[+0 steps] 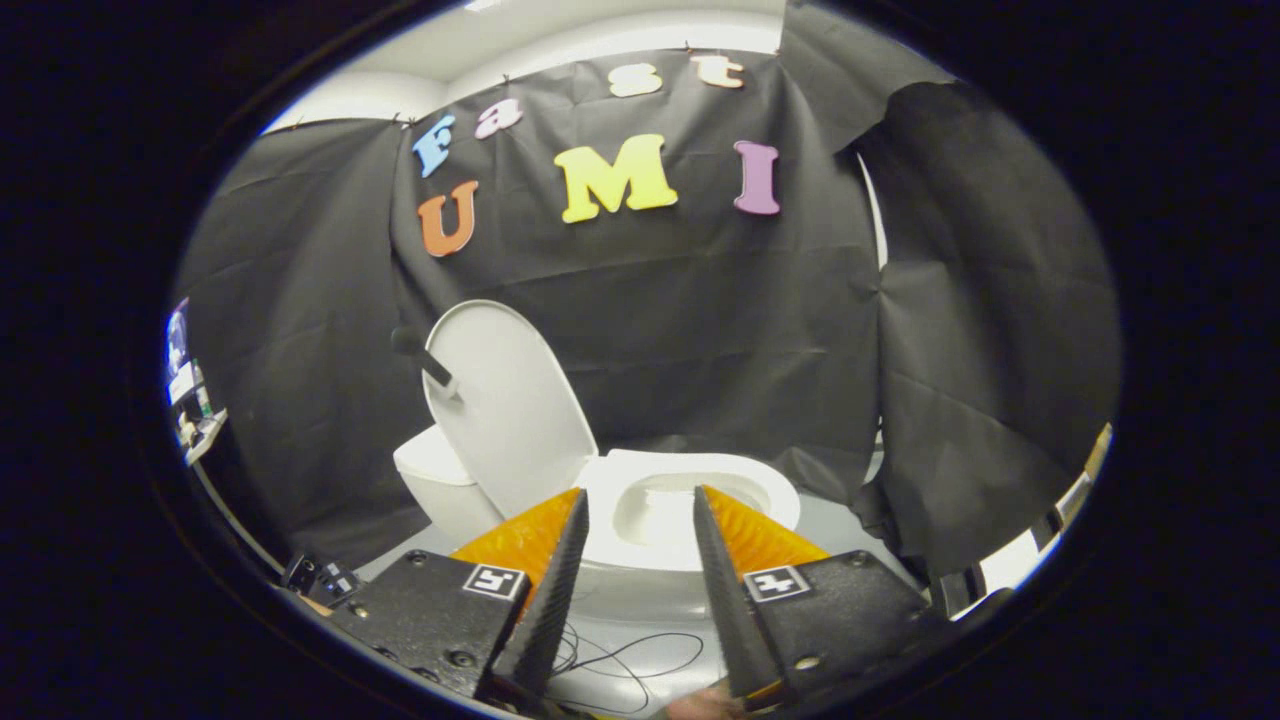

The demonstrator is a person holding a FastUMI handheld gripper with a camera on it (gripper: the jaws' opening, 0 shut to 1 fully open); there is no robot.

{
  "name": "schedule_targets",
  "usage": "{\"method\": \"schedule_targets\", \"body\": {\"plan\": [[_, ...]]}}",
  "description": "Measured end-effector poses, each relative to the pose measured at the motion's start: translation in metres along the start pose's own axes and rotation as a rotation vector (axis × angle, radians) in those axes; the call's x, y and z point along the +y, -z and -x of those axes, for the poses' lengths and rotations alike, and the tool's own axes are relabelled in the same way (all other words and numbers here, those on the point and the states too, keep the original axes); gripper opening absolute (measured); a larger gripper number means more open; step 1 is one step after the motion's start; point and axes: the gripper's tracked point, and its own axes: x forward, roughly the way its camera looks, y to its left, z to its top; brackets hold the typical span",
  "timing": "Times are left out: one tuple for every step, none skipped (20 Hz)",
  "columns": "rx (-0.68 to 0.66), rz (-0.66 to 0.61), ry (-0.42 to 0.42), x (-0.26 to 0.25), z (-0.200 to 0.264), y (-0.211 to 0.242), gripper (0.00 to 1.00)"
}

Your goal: Open the toilet lid.

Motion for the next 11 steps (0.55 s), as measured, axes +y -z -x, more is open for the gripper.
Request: {"method": "schedule_targets", "body": {"plan": [[-0.016, -0.003, -0.001, -0.008, 0.008, 0.005, 0.97], [-0.020, -0.005, 0.004, -0.014, 0.015, 0.011, 1.00], [-0.020, -0.006, 0.000, -0.021, 0.019, 0.017, 1.00], [-0.022, -0.006, 0.003, -0.027, 0.022, 0.022, 1.00], [-0.029, -0.010, 0.016, -0.034, 0.024, 0.023, 1.00], [-0.040, -0.014, 0.024, -0.039, 0.025, 0.018, 1.00], [-0.059, -0.018, 0.031, -0.043, 0.027, 0.014, 1.00], [-0.081, -0.012, 0.040, -0.047, 0.030, 0.012, 1.00], [-0.096, 0.000, 0.050, -0.049, 0.031, 0.009, 1.00], [-0.107, 0.013, 0.058, -0.051, 0.031, 0.007, 1.00], [-0.118, 0.024, 0.068, -0.054, 0.033, 0.004, 1.00]]}}
